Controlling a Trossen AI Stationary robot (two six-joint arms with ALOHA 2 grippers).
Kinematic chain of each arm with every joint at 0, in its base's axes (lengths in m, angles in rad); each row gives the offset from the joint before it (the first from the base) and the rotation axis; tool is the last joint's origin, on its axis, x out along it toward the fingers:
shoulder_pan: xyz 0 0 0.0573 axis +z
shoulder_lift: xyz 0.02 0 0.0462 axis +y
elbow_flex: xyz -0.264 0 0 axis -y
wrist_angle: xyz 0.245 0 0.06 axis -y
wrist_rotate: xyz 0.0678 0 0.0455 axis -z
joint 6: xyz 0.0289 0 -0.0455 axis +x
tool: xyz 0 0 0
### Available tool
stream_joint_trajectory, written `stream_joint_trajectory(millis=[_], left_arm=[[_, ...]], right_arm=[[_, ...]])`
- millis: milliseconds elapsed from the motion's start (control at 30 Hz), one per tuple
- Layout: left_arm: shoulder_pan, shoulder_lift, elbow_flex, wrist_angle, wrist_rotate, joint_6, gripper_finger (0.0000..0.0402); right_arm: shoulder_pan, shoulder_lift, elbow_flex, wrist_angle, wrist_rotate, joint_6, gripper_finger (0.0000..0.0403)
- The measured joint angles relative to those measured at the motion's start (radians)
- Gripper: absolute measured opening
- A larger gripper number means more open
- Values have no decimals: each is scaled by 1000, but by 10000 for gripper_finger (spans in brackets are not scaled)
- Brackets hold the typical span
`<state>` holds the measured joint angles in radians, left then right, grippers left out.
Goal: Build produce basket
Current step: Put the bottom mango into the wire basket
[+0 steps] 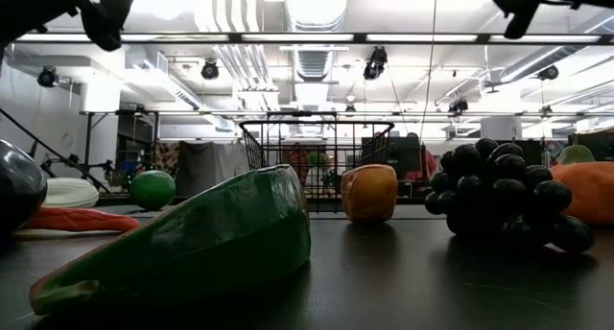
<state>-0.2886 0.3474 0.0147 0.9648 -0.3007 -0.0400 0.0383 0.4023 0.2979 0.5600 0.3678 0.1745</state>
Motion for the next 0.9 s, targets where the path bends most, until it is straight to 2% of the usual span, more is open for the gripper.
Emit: stream_joint_trajectory(millis=[100, 233, 367, 633, 833, 900], left_arm=[[1, 46, 0, 42, 1, 0, 400], [1, 110, 0, 168, 1, -3, 400], [1, 141, 0, 249, -1, -3, 400], [1, 136, -3, 258, -102, -6, 400], [1, 129, -3, 259, -108, -5, 400], [1, 129, -3, 258, -140, -3, 400]], right_arm=[[1, 137, 89, -8, -26, -44, 228], [2, 331, 234, -9, -130, -87, 227], [24, 483, 384, -74, -180, -89, 218], [127, 679, 689, -466, -192, 25, 188], [207, 803, 882, -781, -188, 256, 165], [220, 839, 948, -908, -182, 362, 158]])
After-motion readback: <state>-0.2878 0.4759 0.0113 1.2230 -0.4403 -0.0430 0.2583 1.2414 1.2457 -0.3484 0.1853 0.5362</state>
